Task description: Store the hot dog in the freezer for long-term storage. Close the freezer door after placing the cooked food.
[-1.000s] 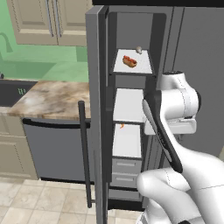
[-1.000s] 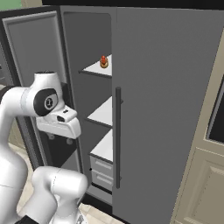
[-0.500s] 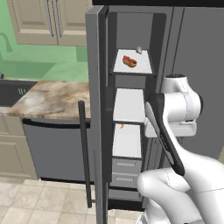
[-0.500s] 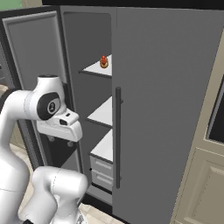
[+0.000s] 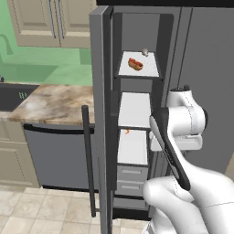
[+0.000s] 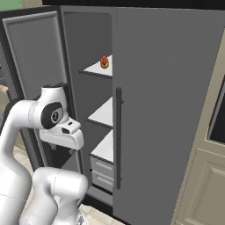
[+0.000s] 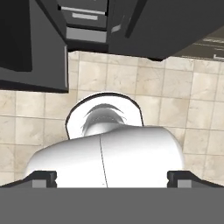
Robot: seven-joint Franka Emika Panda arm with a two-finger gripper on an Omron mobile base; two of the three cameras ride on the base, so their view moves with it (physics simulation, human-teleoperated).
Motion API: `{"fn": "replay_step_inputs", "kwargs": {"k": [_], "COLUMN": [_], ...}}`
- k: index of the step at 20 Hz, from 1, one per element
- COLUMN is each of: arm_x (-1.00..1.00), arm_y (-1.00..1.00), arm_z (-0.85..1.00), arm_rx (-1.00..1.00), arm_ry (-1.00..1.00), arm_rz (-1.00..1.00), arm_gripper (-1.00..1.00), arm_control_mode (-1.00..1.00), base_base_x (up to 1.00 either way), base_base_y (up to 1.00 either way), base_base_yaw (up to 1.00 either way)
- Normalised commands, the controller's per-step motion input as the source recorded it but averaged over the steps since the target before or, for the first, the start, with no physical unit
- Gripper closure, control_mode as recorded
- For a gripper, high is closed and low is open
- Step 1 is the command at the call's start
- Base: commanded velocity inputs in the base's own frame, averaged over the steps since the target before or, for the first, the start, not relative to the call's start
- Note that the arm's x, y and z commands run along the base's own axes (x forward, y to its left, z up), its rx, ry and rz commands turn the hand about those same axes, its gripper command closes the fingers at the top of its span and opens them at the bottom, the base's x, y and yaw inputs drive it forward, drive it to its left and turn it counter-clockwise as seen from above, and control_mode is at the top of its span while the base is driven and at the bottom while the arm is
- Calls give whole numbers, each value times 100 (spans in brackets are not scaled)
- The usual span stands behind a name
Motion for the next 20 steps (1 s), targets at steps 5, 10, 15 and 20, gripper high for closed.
{"fn": "replay_step_inputs", "kwargs": {"k": [5,10,15,20], "arm_x": [0,-4,-6,0], "arm_y": [0,0,0,0], "arm_z": [0,0,0,0], "arm_rx": [0,0,0,0], "arm_ry": [0,0,0,0], "arm_rz": [0,0,0,0], "arm_gripper": [-100,-100,-100,-100], "arm_control_mode": [-100,-100,100,100], "base_base_x": [0,0,-40,-41], "base_base_y": [0,0,0,15], "base_base_yaw": [0,0,-7,-18]}}
